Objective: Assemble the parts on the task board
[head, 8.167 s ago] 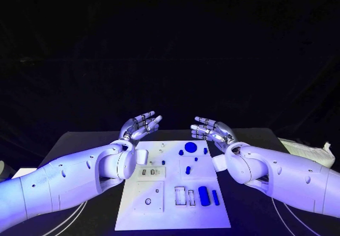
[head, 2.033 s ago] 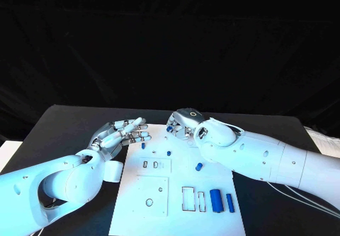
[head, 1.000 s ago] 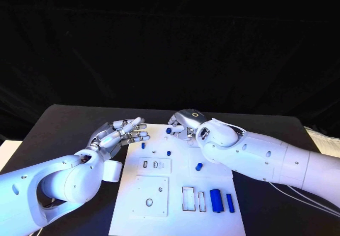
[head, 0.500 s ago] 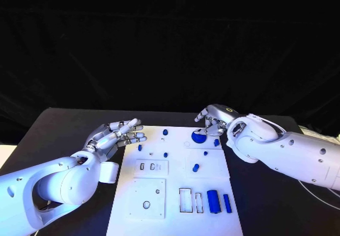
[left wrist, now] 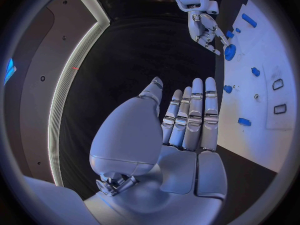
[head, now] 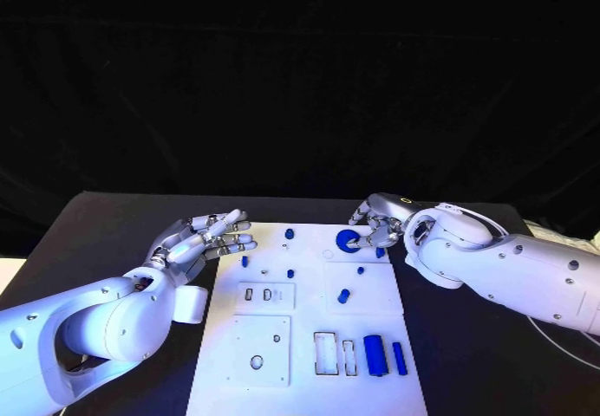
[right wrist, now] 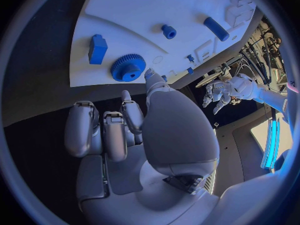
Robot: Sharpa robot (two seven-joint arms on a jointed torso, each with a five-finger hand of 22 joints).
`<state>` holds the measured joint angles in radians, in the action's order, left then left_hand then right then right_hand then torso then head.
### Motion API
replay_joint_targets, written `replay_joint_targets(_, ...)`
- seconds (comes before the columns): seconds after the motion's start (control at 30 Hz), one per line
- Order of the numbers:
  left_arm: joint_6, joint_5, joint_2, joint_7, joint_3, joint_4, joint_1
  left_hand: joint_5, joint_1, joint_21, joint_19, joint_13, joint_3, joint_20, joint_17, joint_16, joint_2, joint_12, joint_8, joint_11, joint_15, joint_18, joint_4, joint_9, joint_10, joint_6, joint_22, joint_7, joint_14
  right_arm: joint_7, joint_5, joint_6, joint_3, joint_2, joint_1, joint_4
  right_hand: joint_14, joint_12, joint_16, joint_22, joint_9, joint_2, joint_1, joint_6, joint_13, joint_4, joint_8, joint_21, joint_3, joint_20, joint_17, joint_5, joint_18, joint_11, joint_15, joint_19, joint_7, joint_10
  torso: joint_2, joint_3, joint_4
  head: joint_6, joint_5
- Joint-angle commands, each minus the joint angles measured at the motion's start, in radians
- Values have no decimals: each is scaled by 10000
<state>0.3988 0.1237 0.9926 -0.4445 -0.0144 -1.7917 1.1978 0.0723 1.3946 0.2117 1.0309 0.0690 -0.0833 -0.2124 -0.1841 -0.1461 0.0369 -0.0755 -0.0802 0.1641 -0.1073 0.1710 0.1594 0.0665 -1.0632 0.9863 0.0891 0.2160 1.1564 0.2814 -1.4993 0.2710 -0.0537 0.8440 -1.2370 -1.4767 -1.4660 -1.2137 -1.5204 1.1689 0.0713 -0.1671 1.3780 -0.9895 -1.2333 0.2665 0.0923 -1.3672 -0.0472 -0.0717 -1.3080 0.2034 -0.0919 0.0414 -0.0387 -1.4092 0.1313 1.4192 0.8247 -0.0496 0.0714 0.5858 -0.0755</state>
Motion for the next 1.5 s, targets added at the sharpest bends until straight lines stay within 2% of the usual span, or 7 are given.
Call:
replay_joint_targets(0.03, -217, 24, -22, -46, 7, 1, 19, -35, -78, -46, -19, -8, 3, -85, -13, 53, -14, 69, 29, 28, -66, 108, -52, -6, 22, -10, -9, 59, -31, 98, -20, -427, -2, -120, 28, 112, -908, -122, -62, 72, 7, 39, 146, 87, -145, 74, 45, -72, -32, 15, -1923, 43, 159, 12, 65, -74, 7, 111, 0, -7, 7, 19, 11)
replay_joint_targets(0.23, -218, 24, -33, -46, 7, 12, 19, -35, -78, -46, -19, -8, 3, -85, -13, 53, -14, 69, 29, 28, -66, 108, -52, -6, 22, -10, -9, 59, -31, 59, -38, -491, -1, -241, 68, 247, -922, -384, -112, 183, 20, 125, 243, 24, -433, 65, 102, -142, -72, 8, -1998, 66, 176, 10, 68, -101, 1, 193, -6, -17, 8, 55, 28)
replay_joint_targets(0.43, -217, 24, -31, -45, 7, 17, 19, -35, -78, -46, -19, -8, 3, -85, -13, 53, -14, 69, 29, 28, -66, 108, -52, -6, 22, -10, -9, 59, -31, 47, -55, -506, 0, -283, 94, 317, -932, -541, -151, 270, 30, 212, 298, -53, -611, 43, 159, -195, -107, 7, -2057, 100, 189, 2, 65, -121, -10, 243, -5, -10, -7, 58, 23)
replay_joint_targets(0.8, -225, 24, -24, -32, 6, 23, 19, -35, -78, -46, -19, -8, 3, -85, -13, 53, -14, 69, 29, 28, -66, 108, -52, -6, 22, -10, -9, 59, -31, 68, -151, -482, 0, -288, 102, 374, -951, -735, -218, 440, 33, 433, 483, -168, -855, -107, 235, -299, -249, 13, -2159, 120, 216, -10, 58, -163, -19, 300, -6, -15, 7, 81, 3)
replay_joint_targets(0.97, -232, 24, -21, -25, 6, 25, 19, -35, -78, -46, -19, -8, 3, -85, -13, 53, -14, 69, 29, 28, -66, 108, -52, -6, 22, -10, -9, 59, -31, 65, -259, -522, 0, -303, 108, 386, -961, -808, -255, 564, 19, 572, 663, -239, -990, -283, 267, -377, -521, 14, -2217, -397, 235, -16, 55, -189, -22, 320, -2, -15, 4, 77, 16)
replay_joint_targets(1.33, -248, 24, -20, -13, 6, 25, 19, -34, -57, -57, -20, -7, -5, -88, -27, 73, -33, 75, 37, 27, -65, 111, -81, -5, 25, -8, -18, 56, -28, 131, -1083, -687, 0, -391, 218, 370, -974, -999, -300, 753, 24, 587, 929, -551, -1242, -595, 365, -487, -1163, 32, -2287, -851, 265, -61, 24, -234, -73, 417, -3, -11, 12, 133, -11)
replay_joint_targets(1.5, -254, 24, -20, -12, 6, 22, 19, -34, -57, -57, -20, -7, -5, -88, -27, 73, -33, 75, 37, 27, -65, 111, -81, -5, 25, -8, -18, 56, -28, 175, -1388, -538, 1, -424, 256, 307, -976, -1058, -305, 817, 41, 586, 896, -746, -1317, -635, 437, -522, -1367, 54, -2296, -933, 275, -106, -8, -253, -128, 455, -7, -17, 9, 147, -17)
